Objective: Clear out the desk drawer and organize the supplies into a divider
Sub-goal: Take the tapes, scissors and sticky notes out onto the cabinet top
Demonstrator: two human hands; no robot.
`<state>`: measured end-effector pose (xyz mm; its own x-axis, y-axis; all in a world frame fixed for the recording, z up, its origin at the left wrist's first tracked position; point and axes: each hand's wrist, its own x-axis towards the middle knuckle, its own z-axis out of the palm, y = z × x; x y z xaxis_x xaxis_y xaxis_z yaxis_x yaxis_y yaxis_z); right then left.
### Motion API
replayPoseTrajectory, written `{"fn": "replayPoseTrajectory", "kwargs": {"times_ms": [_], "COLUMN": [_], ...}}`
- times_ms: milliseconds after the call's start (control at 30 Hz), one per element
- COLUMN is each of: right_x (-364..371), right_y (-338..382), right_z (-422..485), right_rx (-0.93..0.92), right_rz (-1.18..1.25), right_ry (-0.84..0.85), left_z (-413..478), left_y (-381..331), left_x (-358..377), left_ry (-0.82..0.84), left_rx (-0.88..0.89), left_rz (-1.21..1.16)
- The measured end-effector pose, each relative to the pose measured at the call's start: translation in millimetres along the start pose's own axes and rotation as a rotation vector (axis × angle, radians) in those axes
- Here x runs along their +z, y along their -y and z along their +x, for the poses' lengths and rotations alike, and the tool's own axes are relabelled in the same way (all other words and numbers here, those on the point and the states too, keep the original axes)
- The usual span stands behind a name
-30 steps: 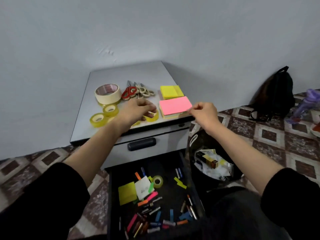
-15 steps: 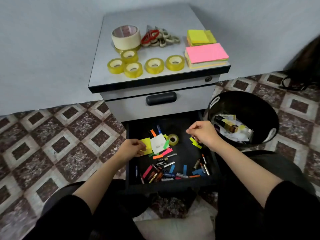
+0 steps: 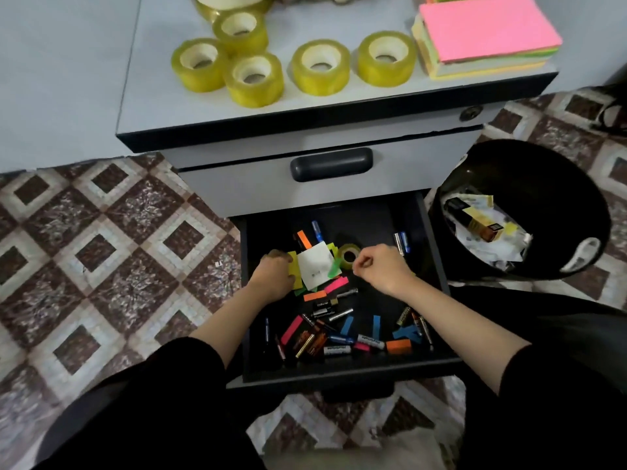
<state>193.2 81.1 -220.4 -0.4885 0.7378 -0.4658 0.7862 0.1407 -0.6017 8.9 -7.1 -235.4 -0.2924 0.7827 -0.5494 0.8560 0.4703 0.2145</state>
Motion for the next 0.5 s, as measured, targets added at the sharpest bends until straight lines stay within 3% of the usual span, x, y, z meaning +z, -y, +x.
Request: {"fn": "replayPoseTrajectory", "kwargs": {"times_ms": [133,267,500], "right_x": [16,38,56], "right_y": [15,33,36], "right_z": [21,41,59], "right_rx": [-0.1,-0.274,-0.231], "right_rz": [-0.192,-0.481,-0.607], "right_ry": [0.047,0.199,0.285], "left_z": [11,17,13], "left_y": [3,12,15], "left_x": [8,19,46], "left_ry": [0.06,0.107,0.143], "left_rx": [0.017,-0.045,-0.078], "left_rz": [0.155,0.192,0.2]}}
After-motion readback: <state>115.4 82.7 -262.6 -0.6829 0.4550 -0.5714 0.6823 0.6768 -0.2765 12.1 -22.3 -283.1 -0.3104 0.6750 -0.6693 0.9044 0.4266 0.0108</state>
